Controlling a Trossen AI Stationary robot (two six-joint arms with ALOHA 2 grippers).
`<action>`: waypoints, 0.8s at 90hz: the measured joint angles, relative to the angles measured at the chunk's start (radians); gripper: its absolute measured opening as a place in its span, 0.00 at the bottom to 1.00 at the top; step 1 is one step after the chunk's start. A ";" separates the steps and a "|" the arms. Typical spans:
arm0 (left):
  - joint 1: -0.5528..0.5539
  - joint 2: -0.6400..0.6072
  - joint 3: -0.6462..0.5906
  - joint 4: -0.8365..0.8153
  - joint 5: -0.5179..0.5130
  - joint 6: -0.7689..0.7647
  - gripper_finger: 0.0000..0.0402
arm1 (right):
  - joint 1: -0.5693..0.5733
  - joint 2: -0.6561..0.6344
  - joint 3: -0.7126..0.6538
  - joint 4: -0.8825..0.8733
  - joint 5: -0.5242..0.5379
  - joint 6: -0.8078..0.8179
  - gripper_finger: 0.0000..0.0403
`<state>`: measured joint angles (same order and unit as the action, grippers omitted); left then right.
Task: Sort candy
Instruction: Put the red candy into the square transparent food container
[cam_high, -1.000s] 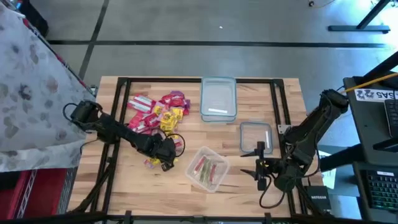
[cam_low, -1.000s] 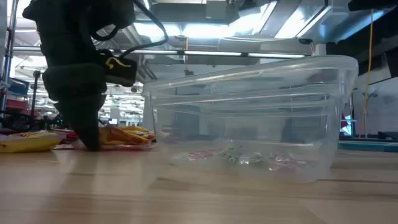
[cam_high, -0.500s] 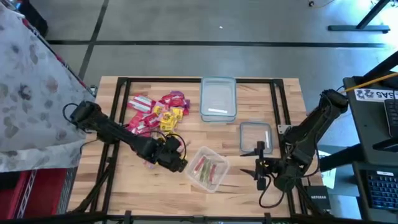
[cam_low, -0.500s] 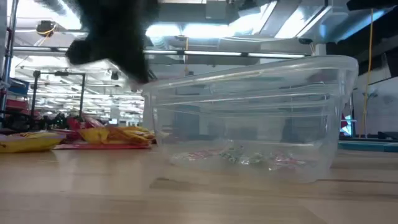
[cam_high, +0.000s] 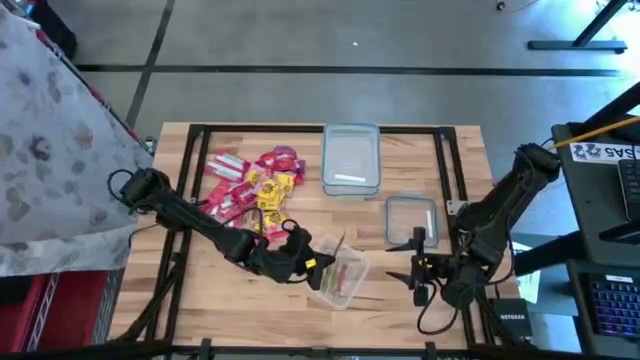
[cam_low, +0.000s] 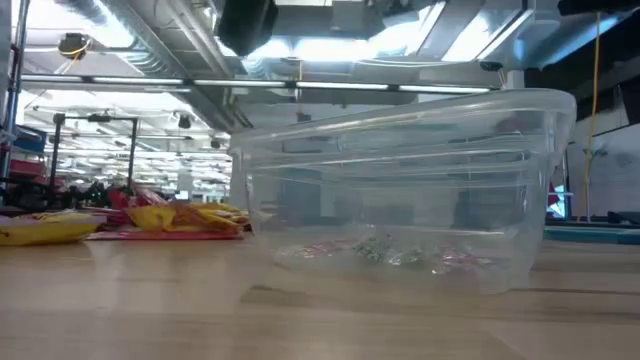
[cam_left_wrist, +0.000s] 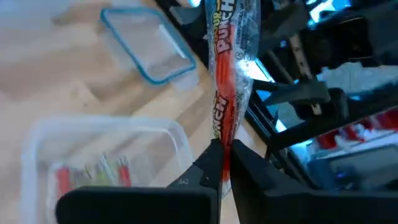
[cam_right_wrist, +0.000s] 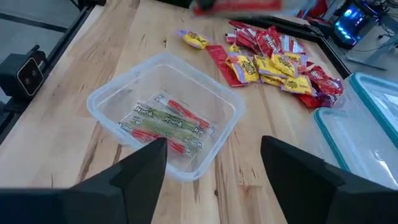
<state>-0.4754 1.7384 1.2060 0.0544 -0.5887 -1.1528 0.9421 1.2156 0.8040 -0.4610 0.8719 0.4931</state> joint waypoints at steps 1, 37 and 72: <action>-0.001 0.005 0.000 -0.003 0.002 -0.006 0.01 | 0.000 0.000 0.000 0.000 0.000 0.000 0.62; -0.010 0.054 -0.001 -0.149 0.045 -0.176 0.11 | 0.000 0.000 0.000 -0.003 0.000 0.000 0.62; -0.009 0.039 -0.001 -0.169 0.094 -0.121 0.25 | 0.000 0.000 0.000 -0.002 0.000 0.002 0.62</action>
<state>-0.4847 1.7774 1.2053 -0.1142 -0.4949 -1.2741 0.9421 1.2156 0.8040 -0.4629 0.8715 0.4947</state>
